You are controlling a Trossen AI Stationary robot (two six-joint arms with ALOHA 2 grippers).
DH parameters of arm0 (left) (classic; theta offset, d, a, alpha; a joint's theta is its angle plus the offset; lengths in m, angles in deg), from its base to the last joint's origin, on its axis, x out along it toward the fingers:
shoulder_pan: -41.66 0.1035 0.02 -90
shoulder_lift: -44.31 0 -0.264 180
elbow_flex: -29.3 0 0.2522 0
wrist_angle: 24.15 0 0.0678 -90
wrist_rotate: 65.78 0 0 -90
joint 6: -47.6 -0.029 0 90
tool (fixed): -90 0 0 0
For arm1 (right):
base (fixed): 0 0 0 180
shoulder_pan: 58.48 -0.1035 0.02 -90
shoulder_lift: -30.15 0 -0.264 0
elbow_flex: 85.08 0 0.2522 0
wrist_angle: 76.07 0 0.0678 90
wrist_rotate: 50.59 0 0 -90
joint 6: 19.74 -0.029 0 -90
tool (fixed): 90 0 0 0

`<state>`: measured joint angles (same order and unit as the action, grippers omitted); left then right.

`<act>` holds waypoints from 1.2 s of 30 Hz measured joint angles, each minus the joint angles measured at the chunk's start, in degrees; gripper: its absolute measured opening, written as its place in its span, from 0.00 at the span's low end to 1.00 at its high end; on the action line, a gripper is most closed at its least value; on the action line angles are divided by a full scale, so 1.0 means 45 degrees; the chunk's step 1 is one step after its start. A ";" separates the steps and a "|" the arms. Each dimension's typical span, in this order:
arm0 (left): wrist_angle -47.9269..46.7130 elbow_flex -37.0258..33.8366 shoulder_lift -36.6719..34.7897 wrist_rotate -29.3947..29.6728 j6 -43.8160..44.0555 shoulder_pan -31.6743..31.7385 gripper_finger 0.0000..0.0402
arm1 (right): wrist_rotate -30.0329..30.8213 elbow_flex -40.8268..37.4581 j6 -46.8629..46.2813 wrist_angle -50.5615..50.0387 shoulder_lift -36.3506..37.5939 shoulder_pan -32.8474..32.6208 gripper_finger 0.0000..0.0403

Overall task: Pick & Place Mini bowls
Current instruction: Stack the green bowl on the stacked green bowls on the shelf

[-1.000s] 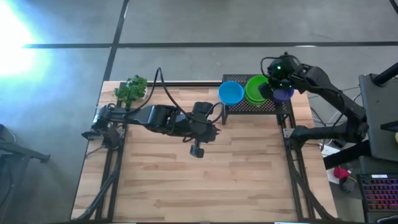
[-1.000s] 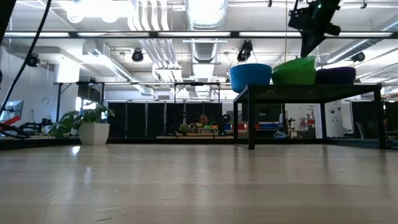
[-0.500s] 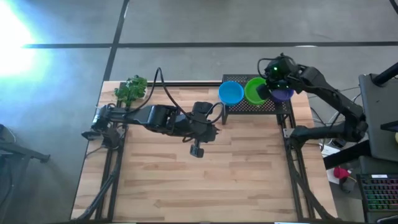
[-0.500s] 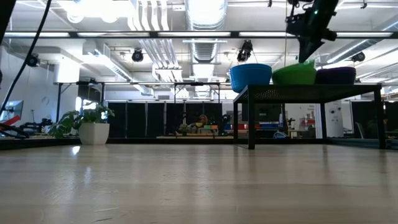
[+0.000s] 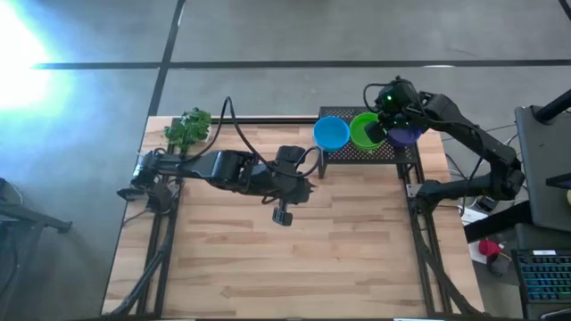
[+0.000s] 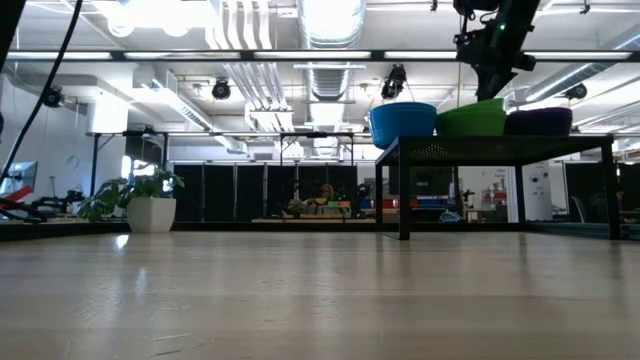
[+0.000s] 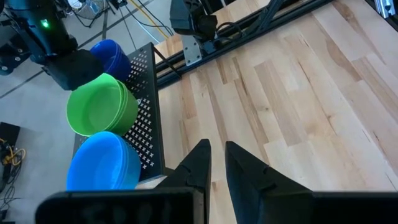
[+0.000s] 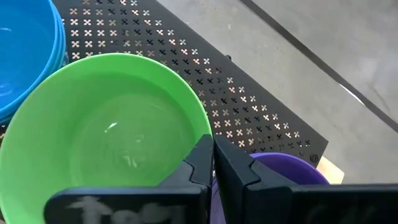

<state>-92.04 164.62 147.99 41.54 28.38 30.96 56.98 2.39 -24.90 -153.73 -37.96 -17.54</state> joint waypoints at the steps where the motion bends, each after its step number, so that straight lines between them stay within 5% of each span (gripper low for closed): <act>1: 0.0000 0.0000 0.0000 -0.0004 0.0021 -0.0001 0.11 | 0.0000 0.0000 0.0021 0.0004 0.0000 -0.0005 0.03; 15: -0.0005 0.0000 0.0000 -0.0003 0.0301 0.0000 0.11 | -0.0631 0.0000 0.0386 0.0248 0.0053 -0.0010 0.26; 36: -0.0102 0.0000 0.0000 0.0044 0.0277 0.0049 0.11 | 0.0199 -0.0770 0.0497 0.0088 0.0663 -0.0010 0.12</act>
<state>-92.50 164.62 147.99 41.74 29.62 31.18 57.87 -1.07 -22.66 -153.33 -34.98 -17.58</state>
